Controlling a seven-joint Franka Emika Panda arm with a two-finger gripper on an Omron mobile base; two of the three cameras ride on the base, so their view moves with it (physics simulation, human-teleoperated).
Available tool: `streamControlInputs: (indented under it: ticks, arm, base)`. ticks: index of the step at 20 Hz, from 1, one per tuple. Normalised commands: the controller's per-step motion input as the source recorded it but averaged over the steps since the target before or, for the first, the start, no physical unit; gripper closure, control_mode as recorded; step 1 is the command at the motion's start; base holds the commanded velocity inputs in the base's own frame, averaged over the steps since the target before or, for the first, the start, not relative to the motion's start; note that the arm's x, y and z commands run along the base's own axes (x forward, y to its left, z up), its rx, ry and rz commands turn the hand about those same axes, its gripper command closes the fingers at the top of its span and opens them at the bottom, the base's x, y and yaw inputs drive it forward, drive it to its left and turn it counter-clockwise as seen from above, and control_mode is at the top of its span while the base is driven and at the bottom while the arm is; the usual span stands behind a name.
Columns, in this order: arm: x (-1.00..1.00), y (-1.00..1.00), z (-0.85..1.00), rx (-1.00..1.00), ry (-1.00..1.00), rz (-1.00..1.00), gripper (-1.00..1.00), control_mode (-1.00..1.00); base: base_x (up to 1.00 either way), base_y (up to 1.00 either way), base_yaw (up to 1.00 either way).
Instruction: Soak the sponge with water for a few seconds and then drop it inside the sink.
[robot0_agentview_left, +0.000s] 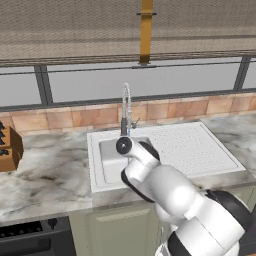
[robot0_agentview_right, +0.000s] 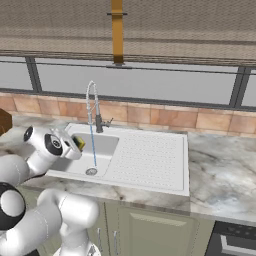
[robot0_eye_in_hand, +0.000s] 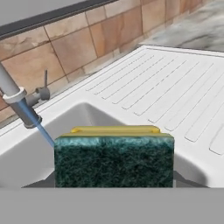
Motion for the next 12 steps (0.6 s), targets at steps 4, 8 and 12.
streamControlInputs:
  ticks: [4, 8, 12]
  arm:
    - [0.19, 0.0, 0.0, 0.0, 0.13, 0.0, 1.0, -1.0]
    - [0.33, 0.0, 0.0, 0.0, 0.11, 0.0, 1.0, -1.0]
    - [0.28, 0.0, -0.04, 0.0, 0.03, 0.0, 1.0, -1.0]
  base:
    - [0.0, 0.0, 0.0]
    - [0.0, 0.0, 0.0]
    - [0.0, 0.0, 0.0]
